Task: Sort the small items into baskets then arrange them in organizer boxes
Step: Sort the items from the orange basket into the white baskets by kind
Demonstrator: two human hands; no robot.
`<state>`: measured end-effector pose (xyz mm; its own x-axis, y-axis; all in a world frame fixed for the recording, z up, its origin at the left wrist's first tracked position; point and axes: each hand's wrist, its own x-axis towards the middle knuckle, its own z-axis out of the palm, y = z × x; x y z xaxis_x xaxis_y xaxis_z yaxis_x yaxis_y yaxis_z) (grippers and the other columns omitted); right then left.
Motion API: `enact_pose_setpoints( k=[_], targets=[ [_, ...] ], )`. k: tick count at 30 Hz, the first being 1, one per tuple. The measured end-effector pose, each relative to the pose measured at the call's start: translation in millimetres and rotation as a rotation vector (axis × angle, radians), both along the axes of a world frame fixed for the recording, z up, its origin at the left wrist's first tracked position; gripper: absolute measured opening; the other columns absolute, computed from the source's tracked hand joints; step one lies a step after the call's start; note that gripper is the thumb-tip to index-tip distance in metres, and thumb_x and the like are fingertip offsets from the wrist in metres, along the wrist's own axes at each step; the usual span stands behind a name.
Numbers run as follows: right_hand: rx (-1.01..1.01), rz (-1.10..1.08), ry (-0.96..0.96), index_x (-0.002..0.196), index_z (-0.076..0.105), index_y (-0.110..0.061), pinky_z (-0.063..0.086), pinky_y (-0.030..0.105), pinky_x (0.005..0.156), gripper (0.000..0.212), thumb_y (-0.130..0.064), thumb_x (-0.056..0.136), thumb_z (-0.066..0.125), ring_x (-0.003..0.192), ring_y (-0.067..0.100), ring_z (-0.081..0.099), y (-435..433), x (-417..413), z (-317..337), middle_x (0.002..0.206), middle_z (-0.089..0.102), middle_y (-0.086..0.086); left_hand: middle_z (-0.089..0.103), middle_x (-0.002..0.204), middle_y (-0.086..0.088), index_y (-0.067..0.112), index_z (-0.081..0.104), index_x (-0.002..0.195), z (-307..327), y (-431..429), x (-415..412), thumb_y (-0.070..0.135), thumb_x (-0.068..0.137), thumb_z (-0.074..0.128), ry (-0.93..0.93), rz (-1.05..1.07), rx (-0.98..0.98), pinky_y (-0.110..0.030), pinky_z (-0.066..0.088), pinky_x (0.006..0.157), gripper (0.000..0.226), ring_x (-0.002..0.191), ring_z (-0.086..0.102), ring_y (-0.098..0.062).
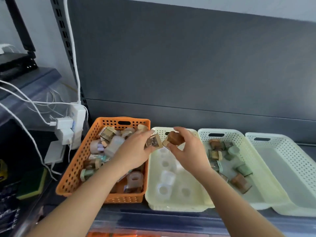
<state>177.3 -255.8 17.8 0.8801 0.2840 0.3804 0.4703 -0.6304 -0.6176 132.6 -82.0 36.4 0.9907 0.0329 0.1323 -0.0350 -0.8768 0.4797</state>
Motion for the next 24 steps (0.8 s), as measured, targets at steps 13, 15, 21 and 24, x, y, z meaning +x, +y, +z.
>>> enact_pose_setpoints(
  k=[13,15,21,24],
  targets=[
    [-0.292,-0.213,0.142,0.123,0.056,-0.020,0.044,0.025,0.076,0.042,-0.025,0.083,0.066,0.094,0.019,0.058,-183,19,-10,0.116,0.055,-0.001,0.056,0.128,0.004,0.018,0.050,0.129,-22,-188,46,0.021,0.092,0.060,-0.042,-0.265,0.033,-0.032,0.046,0.094,0.038,0.114,0.055,-0.016],
    [-0.379,-0.205,0.144,0.124,0.054,-0.022,0.048,0.029,0.075,0.042,-0.020,0.084,0.064,0.094,0.023,0.060,-198,23,-23,0.119,0.054,0.000,0.057,0.127,0.002,0.019,0.049,0.131,-32,-204,48,0.015,0.090,0.059,-0.027,-0.299,0.196,-0.034,0.045,0.099,0.042,0.114,0.055,-0.018],
    [-0.668,-0.031,0.107,0.098,0.070,-0.022,0.054,0.033,0.078,0.024,-0.018,0.090,0.047,0.101,0.020,0.060,-218,31,-49,0.106,0.065,-0.004,0.030,0.154,-0.004,0.018,0.019,0.152,-53,-220,44,0.004,0.087,0.051,0.085,-0.347,0.572,-0.045,0.004,0.118,0.073,0.136,0.037,-0.020],
    [-0.679,0.031,0.087,0.095,0.068,-0.019,0.052,0.030,0.076,0.022,-0.021,0.092,0.046,0.099,0.019,0.058,-217,33,-52,0.099,0.064,-0.002,0.026,0.156,-0.003,0.020,0.014,0.153,-54,-220,43,0.005,0.088,0.051,0.110,-0.339,0.550,-0.045,-0.002,0.120,0.077,0.140,0.032,-0.018]
  ],
)
